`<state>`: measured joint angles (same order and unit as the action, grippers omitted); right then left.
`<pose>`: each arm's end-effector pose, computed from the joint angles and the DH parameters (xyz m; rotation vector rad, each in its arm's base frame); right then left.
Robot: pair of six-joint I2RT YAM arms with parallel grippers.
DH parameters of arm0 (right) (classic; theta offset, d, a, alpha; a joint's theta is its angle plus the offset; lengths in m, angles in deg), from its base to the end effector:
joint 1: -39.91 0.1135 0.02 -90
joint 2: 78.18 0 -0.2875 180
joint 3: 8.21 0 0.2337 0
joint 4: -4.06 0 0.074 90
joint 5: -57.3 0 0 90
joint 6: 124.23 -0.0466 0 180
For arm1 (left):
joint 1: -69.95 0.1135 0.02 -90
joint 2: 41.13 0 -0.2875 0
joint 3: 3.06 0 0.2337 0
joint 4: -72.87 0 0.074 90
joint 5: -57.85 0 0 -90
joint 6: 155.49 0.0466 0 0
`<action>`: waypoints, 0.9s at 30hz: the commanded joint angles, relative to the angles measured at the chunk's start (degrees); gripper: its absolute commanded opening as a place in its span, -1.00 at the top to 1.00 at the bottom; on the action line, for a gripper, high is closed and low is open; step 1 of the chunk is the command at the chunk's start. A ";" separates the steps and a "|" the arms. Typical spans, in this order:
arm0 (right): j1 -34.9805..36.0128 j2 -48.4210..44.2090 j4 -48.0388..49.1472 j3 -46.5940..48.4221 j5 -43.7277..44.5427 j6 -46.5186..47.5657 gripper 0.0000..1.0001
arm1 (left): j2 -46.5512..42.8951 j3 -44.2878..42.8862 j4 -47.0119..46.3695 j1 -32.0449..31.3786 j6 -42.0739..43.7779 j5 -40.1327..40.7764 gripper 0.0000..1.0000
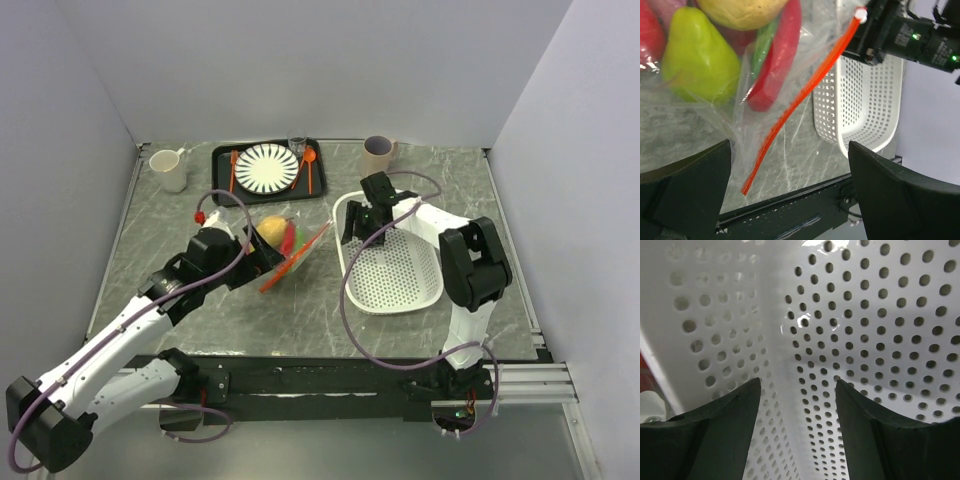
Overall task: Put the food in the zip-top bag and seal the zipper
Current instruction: Adjust the bin at the center of the board, then reset both arms
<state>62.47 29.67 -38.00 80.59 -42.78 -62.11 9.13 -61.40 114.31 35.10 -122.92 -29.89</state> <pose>0.3542 0.1560 0.2059 0.0643 2.7132 0.5143 0.1391 -0.0947 0.3011 -0.4721 2.2405 -0.8583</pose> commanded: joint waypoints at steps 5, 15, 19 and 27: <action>2.57 -0.27 0.46 1.57 -0.99 0.64 -0.39 | 6.69 -3.38 -7.49 0.05 6.37 -13.07 -0.99; -2.34 -10.20 0.81 -1.59 6.92 -3.76 -0.44 | 5.90 -8.38 1.10 -0.04 9.17 -5.35 -0.99; -4.11 -14.68 1.08 -2.39 7.28 -3.41 -0.47 | 6.16 -10.06 6.03 -0.04 11.55 -2.44 -0.99; -7.27 -22.41 0.19 -5.63 12.44 -2.97 -0.65 | 2.65 -10.32 6.84 -0.04 10.67 0.73 -0.99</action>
<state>57.10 13.15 -38.19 77.62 -35.00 -64.82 14.79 -70.08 121.83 35.10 -114.15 -31.53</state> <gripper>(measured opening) 0.784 0.993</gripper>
